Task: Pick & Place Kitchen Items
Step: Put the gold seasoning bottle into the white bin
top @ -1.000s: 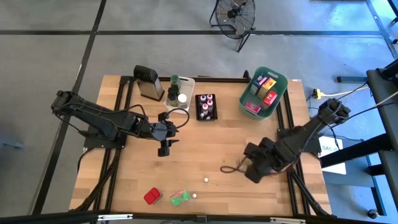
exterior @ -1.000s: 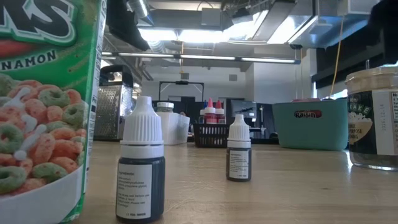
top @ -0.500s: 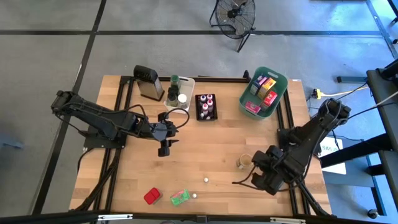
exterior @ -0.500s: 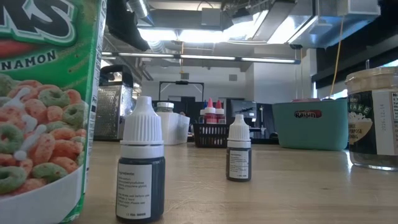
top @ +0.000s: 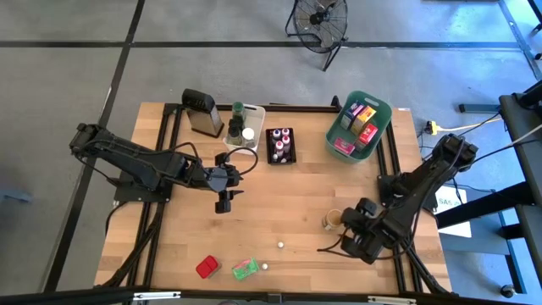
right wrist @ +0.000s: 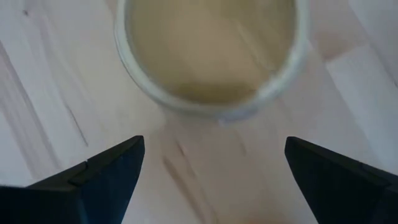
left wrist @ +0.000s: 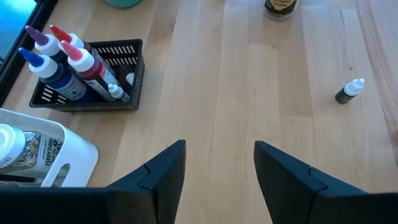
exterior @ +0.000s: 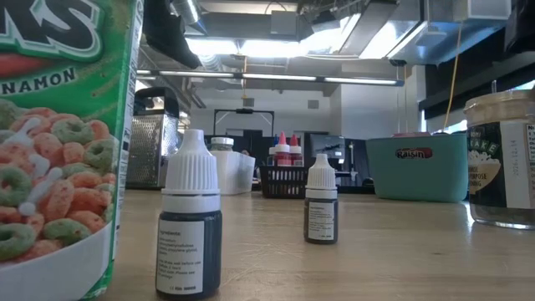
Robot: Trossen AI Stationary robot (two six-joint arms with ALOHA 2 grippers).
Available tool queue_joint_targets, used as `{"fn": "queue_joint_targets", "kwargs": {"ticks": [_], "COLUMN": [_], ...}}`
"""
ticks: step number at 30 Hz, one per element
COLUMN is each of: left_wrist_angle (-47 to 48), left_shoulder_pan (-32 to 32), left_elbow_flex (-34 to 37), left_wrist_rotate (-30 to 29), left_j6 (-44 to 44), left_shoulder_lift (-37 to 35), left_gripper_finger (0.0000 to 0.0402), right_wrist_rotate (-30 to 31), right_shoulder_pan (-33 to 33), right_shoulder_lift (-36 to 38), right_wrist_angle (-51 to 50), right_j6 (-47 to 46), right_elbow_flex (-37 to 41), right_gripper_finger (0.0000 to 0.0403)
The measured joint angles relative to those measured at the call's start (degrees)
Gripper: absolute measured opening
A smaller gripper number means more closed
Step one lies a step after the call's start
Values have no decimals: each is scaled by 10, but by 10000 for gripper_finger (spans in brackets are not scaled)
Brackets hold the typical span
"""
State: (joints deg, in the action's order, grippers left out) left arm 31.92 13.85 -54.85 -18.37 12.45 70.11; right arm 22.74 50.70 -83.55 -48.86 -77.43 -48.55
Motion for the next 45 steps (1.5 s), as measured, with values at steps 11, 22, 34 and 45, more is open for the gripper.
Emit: {"fn": "queue_joint_targets", "kwargs": {"ticks": [11,22,34,45], "left_wrist_angle": [-3,-5,-5,-288], "left_shoulder_pan": [0,0,0,-18], "left_elbow_flex": [0,0,0,116], "left_wrist_rotate": [-6,-74,-91,-59], "left_j6": [3,3,3,-102], "left_shoulder_lift": [0,1,2,7], "left_gripper_finger": [184,184,184,184], "right_wrist_rotate": [133,208,193,140], "right_shoulder_pan": [-1,-26,-71,-104], "right_shoulder_lift": [0,0,0,0], "right_wrist_angle": [207,336,382,508], "right_j6": [92,170,252,392], "right_elbow_flex": [123,182,183,183], "right_gripper_finger": [392,387,286,282]}}
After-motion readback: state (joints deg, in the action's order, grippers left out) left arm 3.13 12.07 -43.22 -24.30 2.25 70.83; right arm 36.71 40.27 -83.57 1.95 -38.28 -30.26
